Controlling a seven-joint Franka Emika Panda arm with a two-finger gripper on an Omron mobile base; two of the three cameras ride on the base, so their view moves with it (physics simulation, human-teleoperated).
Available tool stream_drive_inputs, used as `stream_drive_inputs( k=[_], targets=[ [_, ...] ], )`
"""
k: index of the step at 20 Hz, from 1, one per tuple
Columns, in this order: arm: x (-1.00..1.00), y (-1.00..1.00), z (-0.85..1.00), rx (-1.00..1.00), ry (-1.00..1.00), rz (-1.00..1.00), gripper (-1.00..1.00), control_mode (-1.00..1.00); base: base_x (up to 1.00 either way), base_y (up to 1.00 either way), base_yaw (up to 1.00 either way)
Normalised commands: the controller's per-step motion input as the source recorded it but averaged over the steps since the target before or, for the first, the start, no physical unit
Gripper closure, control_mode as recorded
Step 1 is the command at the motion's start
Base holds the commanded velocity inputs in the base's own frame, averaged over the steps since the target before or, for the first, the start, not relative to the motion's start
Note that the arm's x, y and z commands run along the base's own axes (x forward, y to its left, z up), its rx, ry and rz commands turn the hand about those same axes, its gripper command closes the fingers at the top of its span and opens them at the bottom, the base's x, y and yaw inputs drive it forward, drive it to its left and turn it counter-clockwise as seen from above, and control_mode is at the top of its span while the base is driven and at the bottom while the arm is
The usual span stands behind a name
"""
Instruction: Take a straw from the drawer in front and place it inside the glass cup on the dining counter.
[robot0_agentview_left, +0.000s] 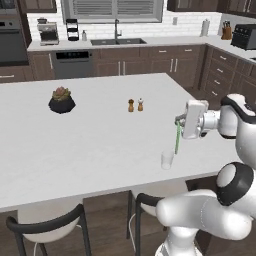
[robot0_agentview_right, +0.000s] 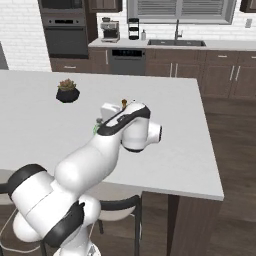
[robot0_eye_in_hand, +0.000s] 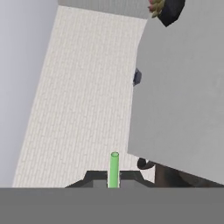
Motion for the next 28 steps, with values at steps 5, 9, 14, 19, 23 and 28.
stream_drive_inputs(
  k=[5, 9, 14, 19, 23, 28],
  targets=[
    [0.34, 0.00, -0.28, 0.00, 0.00, 0.00, 1.00, -1.00, 0.00, 0.00, 0.00],
    [0.34, -0.01, -0.26, 0.00, 0.00, 0.00, 1.00, -1.00, 0.00, 0.00, 0.00],
    [0.28, -0.05, -0.25, 0.00, 0.00, 0.00, 1.00, -1.00, 0.00, 0.00, 0.00],
    [0.26, -0.13, -0.25, 0.00, 0.00, 0.00, 1.00, -1.00, 0.00, 0.00, 0.00],
    [0.23, -0.12, -0.24, 0.00, 0.00, 0.00, 1.00, -1.00, 0.00, 0.00, 0.00],
    [0.26, -0.03, -0.20, 0.00, 0.00, 0.00, 1.00, -1.00, 0.00, 0.00, 0.00]
  ],
)
